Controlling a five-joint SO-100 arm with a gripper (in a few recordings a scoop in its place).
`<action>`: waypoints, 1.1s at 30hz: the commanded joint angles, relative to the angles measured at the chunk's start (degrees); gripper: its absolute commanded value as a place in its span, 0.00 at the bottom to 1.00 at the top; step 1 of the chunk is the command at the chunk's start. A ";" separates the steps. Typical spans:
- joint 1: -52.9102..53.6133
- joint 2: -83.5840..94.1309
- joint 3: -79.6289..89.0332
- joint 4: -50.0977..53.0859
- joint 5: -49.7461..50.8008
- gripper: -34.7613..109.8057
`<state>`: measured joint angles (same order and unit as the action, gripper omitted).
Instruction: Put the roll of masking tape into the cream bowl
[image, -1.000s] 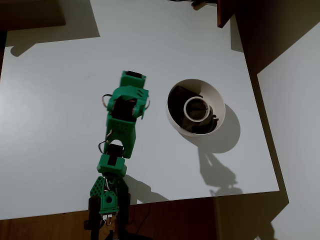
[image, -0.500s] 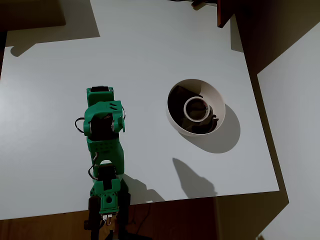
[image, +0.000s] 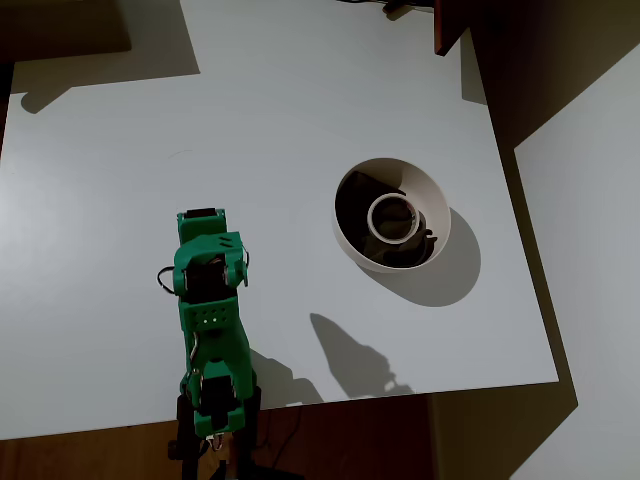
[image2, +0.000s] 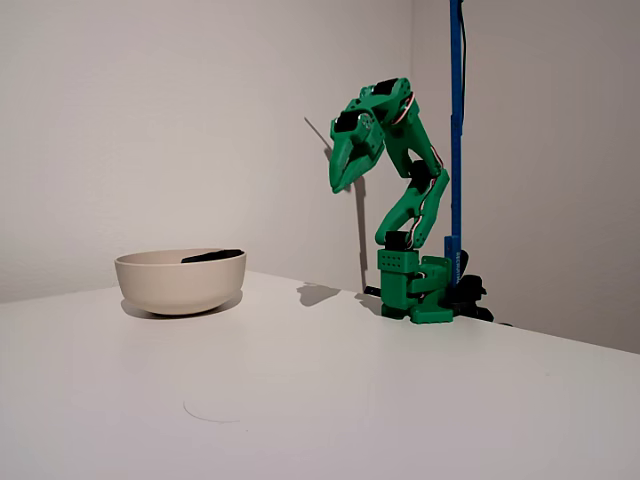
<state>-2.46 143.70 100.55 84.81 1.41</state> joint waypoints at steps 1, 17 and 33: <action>0.18 6.59 7.21 -3.08 0.18 0.18; -0.44 28.92 40.96 -11.78 -1.32 0.18; 0.53 50.62 65.57 -13.97 -3.25 0.18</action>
<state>-2.11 192.83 165.67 70.84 -0.79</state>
